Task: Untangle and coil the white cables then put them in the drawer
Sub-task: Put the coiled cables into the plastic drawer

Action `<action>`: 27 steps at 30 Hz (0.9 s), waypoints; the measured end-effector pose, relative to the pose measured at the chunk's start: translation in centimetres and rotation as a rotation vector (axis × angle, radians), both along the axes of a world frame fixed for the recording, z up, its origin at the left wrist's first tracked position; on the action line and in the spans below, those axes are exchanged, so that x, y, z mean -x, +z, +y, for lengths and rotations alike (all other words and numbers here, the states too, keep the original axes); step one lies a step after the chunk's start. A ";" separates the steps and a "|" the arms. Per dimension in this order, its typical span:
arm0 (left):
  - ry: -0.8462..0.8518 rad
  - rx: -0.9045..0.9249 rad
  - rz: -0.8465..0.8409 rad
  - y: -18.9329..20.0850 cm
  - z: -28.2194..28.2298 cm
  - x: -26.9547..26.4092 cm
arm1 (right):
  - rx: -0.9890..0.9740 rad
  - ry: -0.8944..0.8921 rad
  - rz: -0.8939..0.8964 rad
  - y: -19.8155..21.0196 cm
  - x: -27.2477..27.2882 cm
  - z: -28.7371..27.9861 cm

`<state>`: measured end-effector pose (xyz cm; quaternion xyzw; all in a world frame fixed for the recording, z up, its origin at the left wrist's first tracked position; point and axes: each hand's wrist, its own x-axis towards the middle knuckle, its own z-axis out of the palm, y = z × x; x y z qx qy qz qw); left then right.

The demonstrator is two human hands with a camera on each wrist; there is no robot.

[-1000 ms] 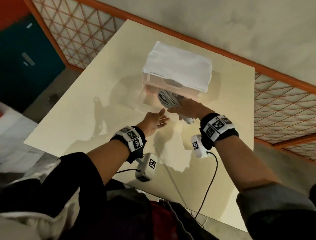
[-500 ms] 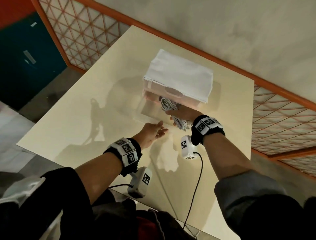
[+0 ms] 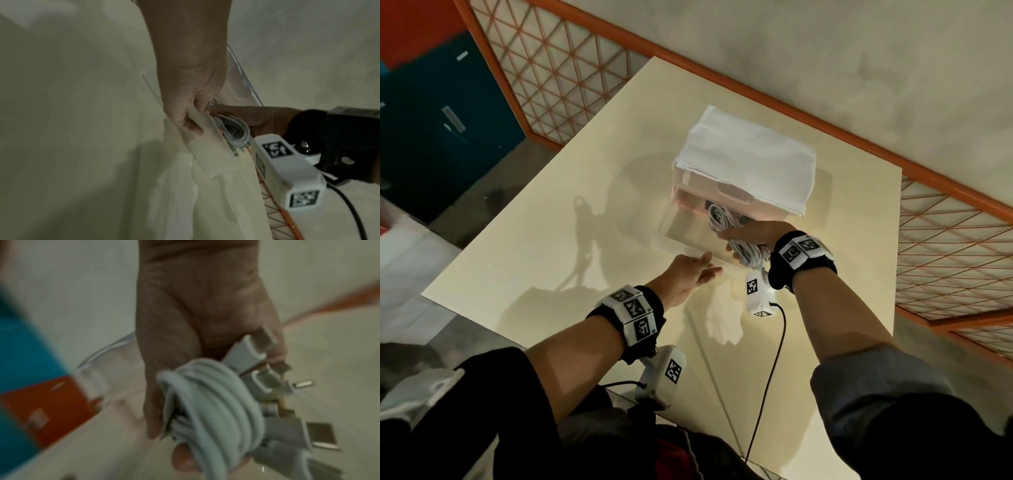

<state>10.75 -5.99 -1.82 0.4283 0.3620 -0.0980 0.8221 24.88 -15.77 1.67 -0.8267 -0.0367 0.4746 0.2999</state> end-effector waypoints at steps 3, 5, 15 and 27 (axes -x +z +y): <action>0.013 0.021 -0.015 0.2 0.0 0.0 | 0.167 0.222 -0.118 0.1 0.1 1.3; 0.021 0.015 -0.025 0.2 -0.1 0.1 | 0.210 0.247 -0.123 -0.4 0.2 1.5; -0.019 0.002 -0.026 -0.4 -0.2 0.0 | 0.011 -0.114 0.140 -3.9 -1.9 -0.5; -0.022 0.026 -0.035 -0.6 -0.4 -0.3 | -0.146 -0.227 0.063 -1.8 0.6 -1.0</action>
